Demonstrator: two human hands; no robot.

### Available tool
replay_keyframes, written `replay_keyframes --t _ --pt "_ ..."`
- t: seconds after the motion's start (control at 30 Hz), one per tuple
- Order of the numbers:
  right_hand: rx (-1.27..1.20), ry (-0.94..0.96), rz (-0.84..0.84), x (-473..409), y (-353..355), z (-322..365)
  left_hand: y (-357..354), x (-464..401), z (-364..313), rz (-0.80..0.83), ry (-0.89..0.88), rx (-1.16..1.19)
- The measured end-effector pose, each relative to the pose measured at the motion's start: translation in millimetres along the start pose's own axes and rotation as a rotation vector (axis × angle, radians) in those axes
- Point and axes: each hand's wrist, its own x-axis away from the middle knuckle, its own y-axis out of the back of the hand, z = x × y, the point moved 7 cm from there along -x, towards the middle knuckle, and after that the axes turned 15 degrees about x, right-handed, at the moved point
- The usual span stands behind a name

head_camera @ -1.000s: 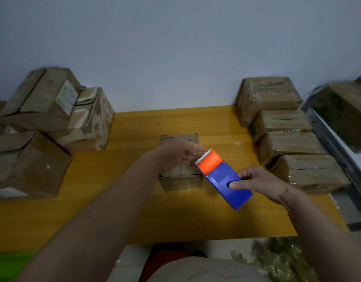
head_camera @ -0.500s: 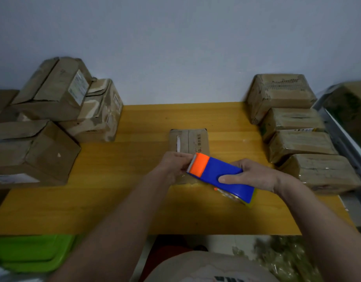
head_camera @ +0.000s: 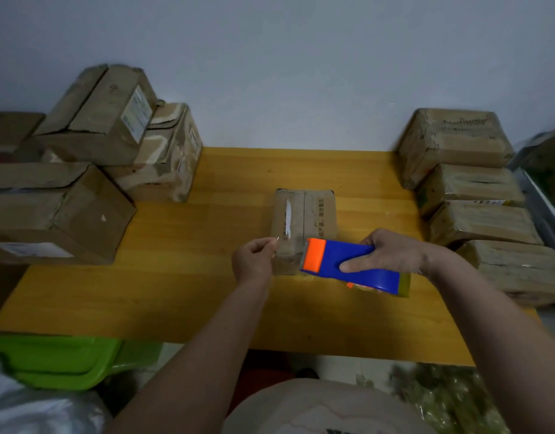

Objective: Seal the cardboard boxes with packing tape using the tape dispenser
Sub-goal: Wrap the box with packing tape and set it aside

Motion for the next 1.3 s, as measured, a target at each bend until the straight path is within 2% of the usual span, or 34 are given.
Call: replay_keyframes --t 0.17,0.3,0.6,0.77,0.87,0.93,0.97,1.0,1.07,1.1,1.13,1.2,1.3 --pt "0.15 -0.043 -0.008 -18 13 24 8 -1 10 -0.171 0.017 0.056" --pt "0.216 -0.004 0.0 -28 15 42 11 -6 15 -0.239 0.025 0.045" --pt "0.294 -0.045 -0.007 -45 12 44 12 -18 33 -0.235 0.062 0.001" --pt "0.315 -0.054 0.011 -47 11 42 11 -23 36 -0.157 0.048 -0.059" --pt "0.316 -0.061 0.013 -49 12 40 14 -23 33 -0.19 0.063 -0.379" --pt "0.307 -0.057 0.011 -50 12 40 20 -18 19 -0.228 -0.071 -0.571" --pt "0.305 -0.056 0.01 -50 13 40 15 -14 12 -0.172 -0.233 -0.631" --pt "0.308 -0.056 0.011 -50 13 40 5 -8 8 -0.043 -0.409 -0.733" --pt "0.31 -0.054 0.018 -50 14 41 -20 8 19 0.307 -0.649 -1.076" --pt "0.309 -0.053 0.024 -50 13 42 -24 10 31 0.432 -0.687 -1.247" --pt "0.31 -0.048 0.032 -50 13 43 -22 9 40 0.484 -0.688 -1.375" --pt "0.314 -0.038 0.045 -49 12 44 -18 3 46 0.49 -0.662 -1.503" --pt "0.328 -0.078 0.05 -49 14 34 -17 2 47 0.481 -0.62 -1.533"
